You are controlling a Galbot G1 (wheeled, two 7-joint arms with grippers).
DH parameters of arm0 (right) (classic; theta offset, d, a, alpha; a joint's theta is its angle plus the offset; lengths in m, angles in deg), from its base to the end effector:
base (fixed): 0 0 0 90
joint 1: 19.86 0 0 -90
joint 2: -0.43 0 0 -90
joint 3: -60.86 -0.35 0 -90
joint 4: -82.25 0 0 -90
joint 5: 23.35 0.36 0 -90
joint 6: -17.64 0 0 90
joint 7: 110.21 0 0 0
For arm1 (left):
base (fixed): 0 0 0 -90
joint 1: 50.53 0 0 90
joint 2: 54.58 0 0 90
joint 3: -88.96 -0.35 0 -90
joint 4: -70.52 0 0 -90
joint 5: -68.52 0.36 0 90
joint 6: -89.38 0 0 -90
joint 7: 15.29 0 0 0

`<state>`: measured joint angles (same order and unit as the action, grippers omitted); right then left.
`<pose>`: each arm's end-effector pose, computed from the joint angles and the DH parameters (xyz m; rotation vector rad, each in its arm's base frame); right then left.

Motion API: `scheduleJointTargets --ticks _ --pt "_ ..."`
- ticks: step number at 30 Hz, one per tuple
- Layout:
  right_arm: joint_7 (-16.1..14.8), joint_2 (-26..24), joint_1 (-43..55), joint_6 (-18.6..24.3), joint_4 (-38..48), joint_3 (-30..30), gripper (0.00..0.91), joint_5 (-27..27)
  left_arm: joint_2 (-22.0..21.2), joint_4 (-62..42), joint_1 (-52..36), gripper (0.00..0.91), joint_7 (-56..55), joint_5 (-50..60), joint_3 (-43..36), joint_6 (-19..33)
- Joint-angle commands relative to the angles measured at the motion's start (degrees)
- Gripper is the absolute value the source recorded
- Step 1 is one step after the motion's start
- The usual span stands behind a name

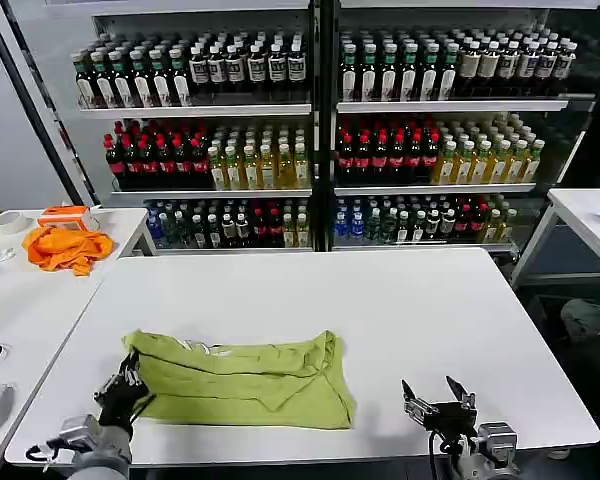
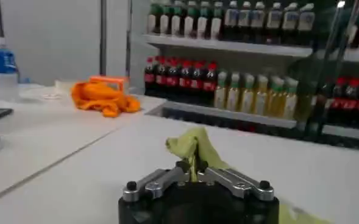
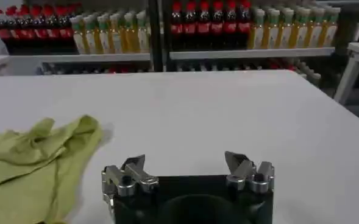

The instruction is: Fold and organize the clothes.

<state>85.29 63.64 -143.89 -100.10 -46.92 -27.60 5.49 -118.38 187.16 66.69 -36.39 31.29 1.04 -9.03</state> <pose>0.1681 -0.0486 -0.2496 0.0975 -2.6631 0.0036 0.2109 0.0937 -0.2930 0.2686 -2.8806 0.2492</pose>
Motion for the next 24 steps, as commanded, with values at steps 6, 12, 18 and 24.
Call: scheduleJointTargets --ticks 6,12,18,24 --pt "0.05 -0.04 -0.44 0.01 0.46 -0.40 0.907 -0.14 -3.04 9.75 -7.55 0.020 0.81 -28.74 -17.36 -5.34" --pt "0.03 -0.09 -0.97 0.06 0.62 -1.17 0.907 -0.12 -9.34 4.87 -12.11 0.020 0.58 -27.87 -26.01 -4.86" --pt "-0.02 -0.12 -1.32 0.19 0.75 -1.71 0.907 -0.12 -13.66 -1.95 -16.25 0.020 0.35 -24.26 -31.87 -4.82" --pt "0.00 -0.05 -1.41 0.23 0.75 -1.67 0.907 -0.13 -16.35 -8.35 -19.59 0.907 0.60 -19.34 -34.78 -5.13"
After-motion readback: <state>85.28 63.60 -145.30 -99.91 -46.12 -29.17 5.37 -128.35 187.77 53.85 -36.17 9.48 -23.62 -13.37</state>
